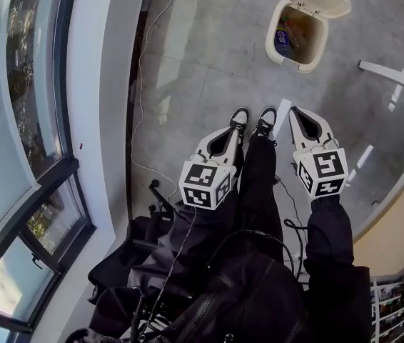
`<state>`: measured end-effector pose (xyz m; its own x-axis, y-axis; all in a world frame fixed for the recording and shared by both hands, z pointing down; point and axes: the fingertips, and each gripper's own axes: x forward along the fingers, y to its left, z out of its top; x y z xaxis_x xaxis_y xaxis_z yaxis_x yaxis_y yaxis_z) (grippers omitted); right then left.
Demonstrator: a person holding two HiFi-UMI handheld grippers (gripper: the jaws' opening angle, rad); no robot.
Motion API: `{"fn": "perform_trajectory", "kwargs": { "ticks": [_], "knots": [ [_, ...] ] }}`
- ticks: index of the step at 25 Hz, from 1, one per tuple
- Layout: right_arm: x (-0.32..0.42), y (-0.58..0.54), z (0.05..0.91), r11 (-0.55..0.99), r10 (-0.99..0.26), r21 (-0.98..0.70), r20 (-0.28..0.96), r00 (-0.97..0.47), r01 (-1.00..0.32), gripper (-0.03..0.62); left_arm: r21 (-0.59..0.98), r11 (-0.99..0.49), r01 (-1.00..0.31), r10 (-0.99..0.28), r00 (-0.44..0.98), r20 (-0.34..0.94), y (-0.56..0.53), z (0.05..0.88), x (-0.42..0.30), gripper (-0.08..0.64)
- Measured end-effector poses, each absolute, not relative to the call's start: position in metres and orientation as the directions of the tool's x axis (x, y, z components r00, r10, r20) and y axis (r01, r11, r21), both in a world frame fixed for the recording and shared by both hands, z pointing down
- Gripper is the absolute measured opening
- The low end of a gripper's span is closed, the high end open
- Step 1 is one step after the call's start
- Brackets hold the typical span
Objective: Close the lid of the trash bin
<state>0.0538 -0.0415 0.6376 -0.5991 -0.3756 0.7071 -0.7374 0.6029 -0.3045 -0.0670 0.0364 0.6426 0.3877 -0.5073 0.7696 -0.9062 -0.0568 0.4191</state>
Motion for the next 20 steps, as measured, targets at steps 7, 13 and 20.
{"fn": "perform_trajectory", "kwargs": {
  "ticks": [7, 13, 20],
  "knots": [
    [0.055, -0.060, 0.679, 0.634, -0.358, -0.277, 0.723, -0.591, -0.722, 0.005, 0.422, -0.026, -0.906, -0.464, 0.385, 0.798, 0.054, 0.678, -0.069, 0.002],
    [0.068, -0.090, 0.702, 0.642, -0.362, -0.251, 0.734, -0.574, -0.725, 0.005, 0.433, -0.012, -0.902, -0.437, 0.394, 0.809, 0.062, 0.689, -0.067, 0.002],
    [0.076, -0.128, 0.709, 0.662, -0.361, -0.229, 0.738, -0.571, -0.714, 0.005, 0.442, -0.007, -0.897, -0.427, 0.402, 0.810, 0.060, 0.694, -0.064, 0.002]
  ]
}}
